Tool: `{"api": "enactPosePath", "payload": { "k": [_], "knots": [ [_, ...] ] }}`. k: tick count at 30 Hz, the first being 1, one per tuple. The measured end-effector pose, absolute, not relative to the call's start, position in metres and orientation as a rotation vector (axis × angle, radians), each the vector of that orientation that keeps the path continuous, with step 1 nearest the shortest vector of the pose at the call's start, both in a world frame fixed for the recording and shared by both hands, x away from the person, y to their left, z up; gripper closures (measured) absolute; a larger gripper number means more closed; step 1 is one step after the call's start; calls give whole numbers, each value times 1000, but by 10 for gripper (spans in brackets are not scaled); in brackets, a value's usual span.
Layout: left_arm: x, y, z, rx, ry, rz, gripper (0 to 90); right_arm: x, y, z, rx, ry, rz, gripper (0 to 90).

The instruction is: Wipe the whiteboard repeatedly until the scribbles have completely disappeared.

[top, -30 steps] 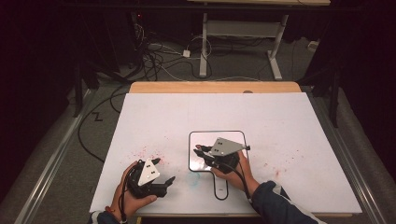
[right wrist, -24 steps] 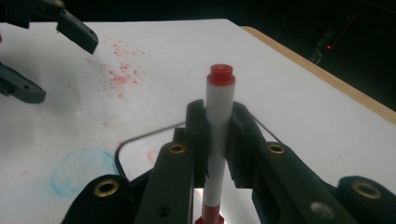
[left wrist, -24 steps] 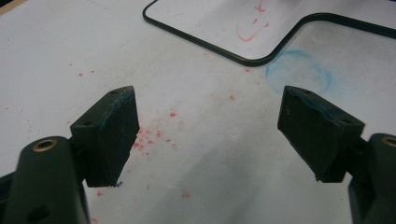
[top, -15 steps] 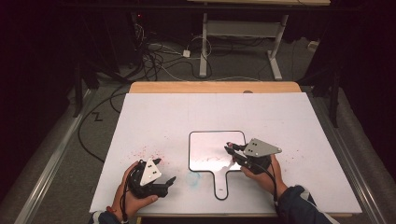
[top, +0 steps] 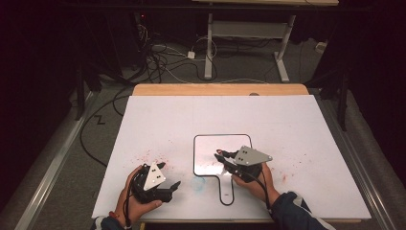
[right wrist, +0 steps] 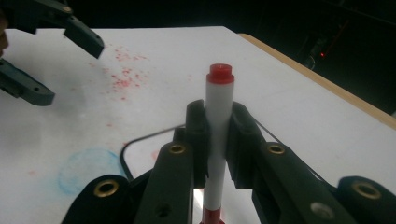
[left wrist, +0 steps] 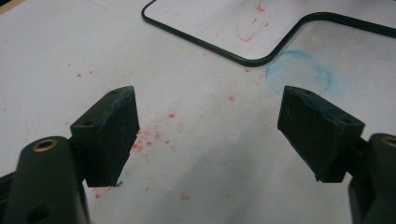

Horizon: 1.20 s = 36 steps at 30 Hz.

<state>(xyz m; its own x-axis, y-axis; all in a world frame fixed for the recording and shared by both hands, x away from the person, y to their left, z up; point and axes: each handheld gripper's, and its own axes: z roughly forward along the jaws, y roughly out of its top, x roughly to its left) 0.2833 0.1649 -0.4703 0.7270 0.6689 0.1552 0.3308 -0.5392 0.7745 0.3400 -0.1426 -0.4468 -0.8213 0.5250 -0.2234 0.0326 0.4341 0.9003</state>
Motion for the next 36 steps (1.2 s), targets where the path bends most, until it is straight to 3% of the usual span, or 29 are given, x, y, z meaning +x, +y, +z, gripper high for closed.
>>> {"api": "enactPosePath", "payload": {
  "k": [5,16,22,36],
  "knots": [
    [283,167,-470,2166,755,573,197,337,-147,-447,436,2207,1344,814],
    [283,164,-469,2169,751,576,197,355,-205,-444,596,2138,1294,814],
    [284,164,-469,2163,751,572,197,352,-186,-446,560,2148,1319,814],
    [283,168,-469,2152,750,563,197,359,-100,-447,447,2233,1382,813]
  ]
}}
